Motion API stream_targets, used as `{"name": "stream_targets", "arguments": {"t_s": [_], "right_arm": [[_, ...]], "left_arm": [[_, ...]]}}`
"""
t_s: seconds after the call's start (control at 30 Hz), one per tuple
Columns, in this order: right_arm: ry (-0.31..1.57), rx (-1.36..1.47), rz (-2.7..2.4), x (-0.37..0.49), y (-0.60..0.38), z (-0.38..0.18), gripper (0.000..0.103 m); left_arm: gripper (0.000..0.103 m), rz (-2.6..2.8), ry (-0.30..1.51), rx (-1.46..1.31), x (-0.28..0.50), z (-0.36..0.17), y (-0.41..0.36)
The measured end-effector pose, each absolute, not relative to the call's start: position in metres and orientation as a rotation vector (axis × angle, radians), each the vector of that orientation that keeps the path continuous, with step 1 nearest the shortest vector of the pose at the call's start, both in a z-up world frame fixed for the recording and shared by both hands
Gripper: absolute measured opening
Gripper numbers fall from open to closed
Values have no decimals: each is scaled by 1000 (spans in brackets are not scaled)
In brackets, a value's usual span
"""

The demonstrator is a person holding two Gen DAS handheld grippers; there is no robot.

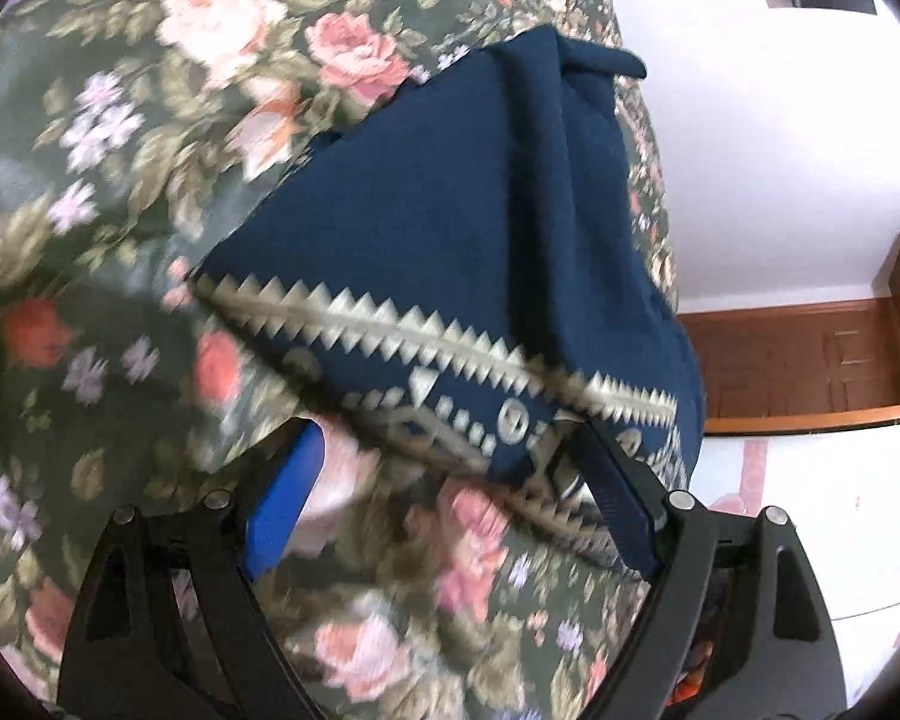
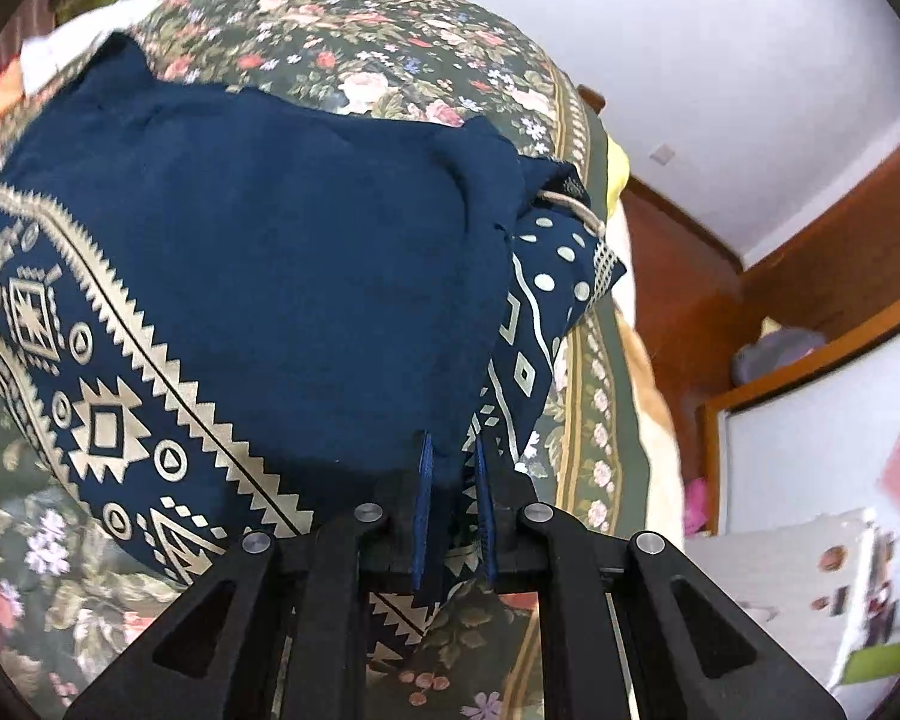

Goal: Fold large clothes

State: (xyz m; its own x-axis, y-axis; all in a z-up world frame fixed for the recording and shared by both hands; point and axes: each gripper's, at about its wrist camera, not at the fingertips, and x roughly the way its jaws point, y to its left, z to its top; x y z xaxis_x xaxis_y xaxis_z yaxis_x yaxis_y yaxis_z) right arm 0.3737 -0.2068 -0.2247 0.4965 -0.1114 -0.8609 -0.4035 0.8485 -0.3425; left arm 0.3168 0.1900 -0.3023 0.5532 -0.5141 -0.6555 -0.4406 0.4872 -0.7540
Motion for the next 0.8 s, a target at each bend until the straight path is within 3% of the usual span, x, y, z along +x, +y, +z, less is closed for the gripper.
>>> {"name": "stream_targets", "arguments": {"t_s": [0.23, 0.27, 0.3, 0.33, 0.37, 0.47, 0.53, 0.63, 0.8], "right_arm": [[1039, -549, 111, 375, -222, -224, 11], [1049, -567, 79, 381, -224, -229, 31], [1041, -554, 67, 383, -231, -231, 43], [1031, -525, 57, 384, -239, -230, 62], [1039, -463, 53, 388, -251, -227, 71], [1099, -300, 100, 398, -274, -225, 73], [1117, -252, 112, 402, -281, -227, 76], [1116, -260, 128, 402, -277, -226, 77], [1028, -253, 201, 394, -254, -195, 77]], "left_arm": [[85, -3, 939, -1154, 352, -311, 207], [85, 9, 926, -1151, 357, -312, 211], [85, 20, 914, -1147, 363, -313, 214], [84, 26, 904, -1135, 366, -312, 217], [82, 33, 895, -1112, 371, -312, 217], [61, 69, 881, -1034, 383, -310, 217], [40, 90, 878, -1003, 388, -312, 222], [23, 100, 833, -933, 388, -297, 225], [19, 136, 775, -798, 383, -257, 226]]}}
